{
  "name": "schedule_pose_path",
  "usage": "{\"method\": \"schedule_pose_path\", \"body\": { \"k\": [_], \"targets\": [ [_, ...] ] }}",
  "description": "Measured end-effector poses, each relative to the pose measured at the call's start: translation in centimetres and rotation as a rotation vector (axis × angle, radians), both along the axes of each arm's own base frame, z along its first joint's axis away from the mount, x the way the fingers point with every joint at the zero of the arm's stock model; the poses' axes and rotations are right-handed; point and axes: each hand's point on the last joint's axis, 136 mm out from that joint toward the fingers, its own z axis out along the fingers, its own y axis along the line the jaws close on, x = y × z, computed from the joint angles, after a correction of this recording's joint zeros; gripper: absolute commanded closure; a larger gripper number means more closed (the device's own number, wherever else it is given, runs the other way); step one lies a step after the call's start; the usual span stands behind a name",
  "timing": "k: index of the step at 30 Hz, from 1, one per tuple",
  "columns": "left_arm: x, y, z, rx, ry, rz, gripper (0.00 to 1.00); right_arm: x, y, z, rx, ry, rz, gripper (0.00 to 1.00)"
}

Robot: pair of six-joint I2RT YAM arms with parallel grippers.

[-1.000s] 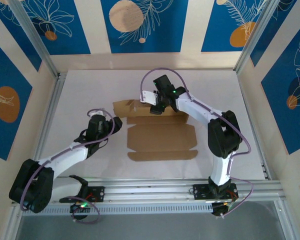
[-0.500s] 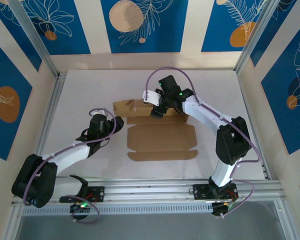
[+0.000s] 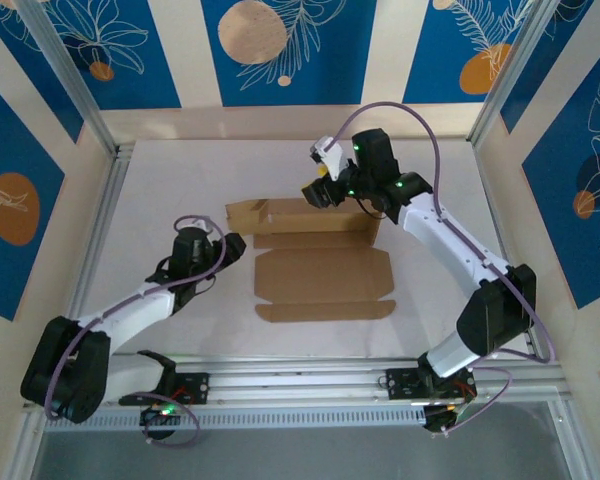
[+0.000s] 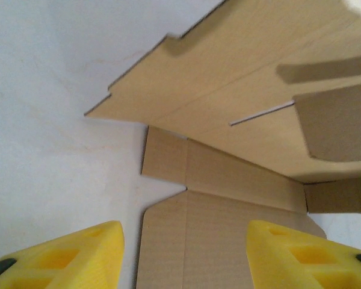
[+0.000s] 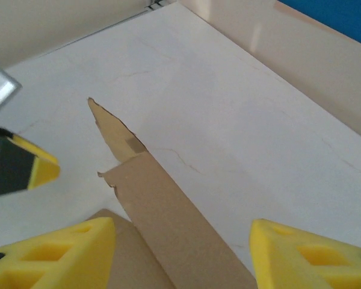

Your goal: Fold the paper box

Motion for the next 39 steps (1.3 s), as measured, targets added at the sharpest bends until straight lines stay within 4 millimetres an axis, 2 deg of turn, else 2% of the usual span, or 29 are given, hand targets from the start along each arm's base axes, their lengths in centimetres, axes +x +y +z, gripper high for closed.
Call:
{"method": "schedule_pose_path", "body": {
  "k": [1,3,7,9,12,14,18,22,25,28,31,36,39],
  "targets": [
    [-0.1,-0.1,-0.3,0.0,0.013,-0.007,0.44,0.0,0.0,-0.1,-0.025,-0.018,-0.004,0.25],
    [-0.2,-0.1,-0.7,0.002,0.026,-0.01,0.43,-0.6,0.6,-1.2,-0.11,-0.074,0.022,0.18],
    [0.1,0.3,-0.2,0.006,0.029,0.004,0.43,-3.3,3.1,-6.0,-0.347,-0.211,0.175,0.19],
    [0.3,0.4,0.5,0.004,0.018,0.01,0.43,-3.9,4.0,-8.6,-0.455,-0.312,0.237,0.21],
    [0.3,0.5,1.4,-0.004,-0.006,0.016,0.43,-3.4,3.7,-12.3,-0.61,-0.44,0.278,0.24],
    [0.3,0.7,1.7,-0.005,-0.011,0.02,0.43,-1.9,3.5,-13.2,-0.689,-0.534,0.27,0.27],
    [0.3,1.1,1.7,-0.006,-0.009,0.035,0.43,1.1,4.0,-12.2,-0.769,-0.705,0.22,0.39],
    [0.5,1.5,1.7,-0.006,-0.008,0.046,0.43,2.7,4.6,-11.5,-0.81,-0.812,0.19,0.56],
    [0.6,1.6,1.5,-0.004,-0.005,0.05,0.43,3.2,5.1,-10.6,-0.822,-0.875,0.175,0.6],
    [0.6,1.7,1.4,-0.003,0.0,0.054,0.43,3.4,5.5,-9.2,-0.813,-0.934,0.153,0.57],
    [0.7,1.8,1.5,-0.008,-0.004,0.058,0.43,3.5,5.6,-8.5,-0.815,-0.974,0.141,0.47],
    [0.9,1.7,1.6,-0.016,-0.01,0.059,0.43,3.8,4.8,-8.7,-0.841,-0.974,0.121,0.36],
    [0.9,1.8,1.5,-0.022,-0.005,0.063,0.43,4.2,3.9,-9.2,-0.857,-0.948,0.105,0.37]
  ]
}}
